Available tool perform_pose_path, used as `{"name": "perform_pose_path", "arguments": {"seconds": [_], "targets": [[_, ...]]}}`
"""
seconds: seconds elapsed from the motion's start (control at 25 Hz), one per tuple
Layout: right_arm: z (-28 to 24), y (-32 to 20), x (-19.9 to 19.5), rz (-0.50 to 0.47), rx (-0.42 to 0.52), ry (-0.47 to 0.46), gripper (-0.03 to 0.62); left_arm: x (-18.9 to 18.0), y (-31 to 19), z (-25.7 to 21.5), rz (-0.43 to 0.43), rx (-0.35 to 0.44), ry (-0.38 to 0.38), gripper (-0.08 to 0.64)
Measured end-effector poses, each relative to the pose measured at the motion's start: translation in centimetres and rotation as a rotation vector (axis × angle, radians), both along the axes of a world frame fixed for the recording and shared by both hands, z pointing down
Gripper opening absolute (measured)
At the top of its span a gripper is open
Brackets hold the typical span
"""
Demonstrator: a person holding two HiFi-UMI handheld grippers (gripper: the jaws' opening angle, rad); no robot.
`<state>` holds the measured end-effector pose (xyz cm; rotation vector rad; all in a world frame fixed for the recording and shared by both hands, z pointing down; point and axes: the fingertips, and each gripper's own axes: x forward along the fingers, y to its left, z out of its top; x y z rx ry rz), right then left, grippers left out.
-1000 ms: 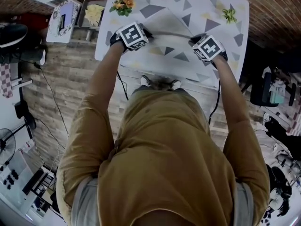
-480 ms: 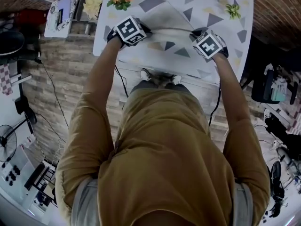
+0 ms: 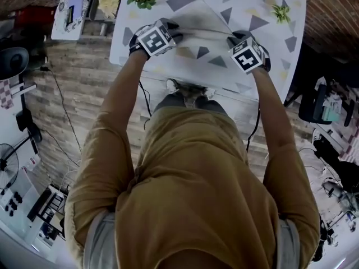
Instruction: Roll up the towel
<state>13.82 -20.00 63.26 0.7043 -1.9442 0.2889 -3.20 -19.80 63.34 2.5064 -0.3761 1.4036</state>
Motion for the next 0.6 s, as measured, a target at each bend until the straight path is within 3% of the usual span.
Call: {"name": "perform_pose_path", "arguments": {"seconds": [0.28,0.6], "targets": [[0.13,-0.32,-0.14,0.031,0.042,-0.006,0.081,-0.10,-0.67,0.11,-0.003,0.111,-0.008,0.204],[0.01,-0.37,-0.03,0.064,0.094,0.010,0.083,-0.20,-0.63,0.01,-0.035,0.161,-0.012,0.204]]}}
